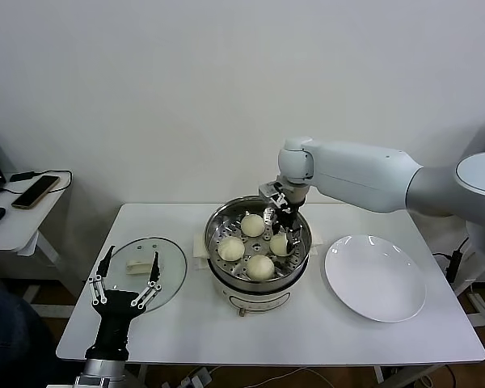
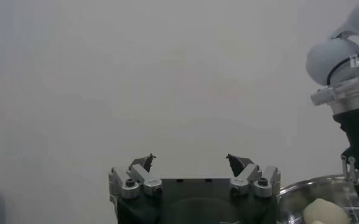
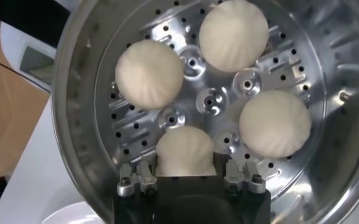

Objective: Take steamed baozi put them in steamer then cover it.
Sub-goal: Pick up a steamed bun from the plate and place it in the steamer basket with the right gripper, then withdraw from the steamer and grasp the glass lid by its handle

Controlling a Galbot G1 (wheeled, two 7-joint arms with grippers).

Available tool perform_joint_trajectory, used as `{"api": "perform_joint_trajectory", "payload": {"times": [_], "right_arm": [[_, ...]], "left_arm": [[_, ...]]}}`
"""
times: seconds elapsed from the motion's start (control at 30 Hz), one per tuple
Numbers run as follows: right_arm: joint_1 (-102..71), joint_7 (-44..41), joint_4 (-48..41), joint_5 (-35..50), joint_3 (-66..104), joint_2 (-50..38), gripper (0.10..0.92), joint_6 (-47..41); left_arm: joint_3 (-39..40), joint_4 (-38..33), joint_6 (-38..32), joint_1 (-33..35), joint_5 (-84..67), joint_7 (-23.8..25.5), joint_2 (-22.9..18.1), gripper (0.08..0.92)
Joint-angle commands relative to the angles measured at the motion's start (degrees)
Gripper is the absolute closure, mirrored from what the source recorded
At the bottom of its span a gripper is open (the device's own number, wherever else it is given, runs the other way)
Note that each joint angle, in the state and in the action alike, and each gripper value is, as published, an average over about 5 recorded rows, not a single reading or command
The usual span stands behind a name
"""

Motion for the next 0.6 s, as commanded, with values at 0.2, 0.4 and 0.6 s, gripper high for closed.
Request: {"api": "perform_joint_trajectory", "payload": {"times": [0.2, 0.4, 0.6], "right_arm": [[-0.3, -0.47, 2.74, -2.1, 7.78, -4.04, 0.206, 0.79], [-1.07, 3.0, 5.59, 0.58, 20.42, -11.91, 0.203, 4.29], [-6.55, 41.72, 10.32, 10.27, 24.65, -21.09, 0.203, 13.16]], "left_arm": [[-0.14, -0.22, 0.26, -0.1, 0.05, -0.12, 0.04, 0.177], [-0.06, -0.32, 0.31, -0.2, 0.43, -0.11, 0.3, 0.177], [-0.2, -0.08, 0.24, -0.9, 1.98, -0.36, 0.74, 0.177]]}}
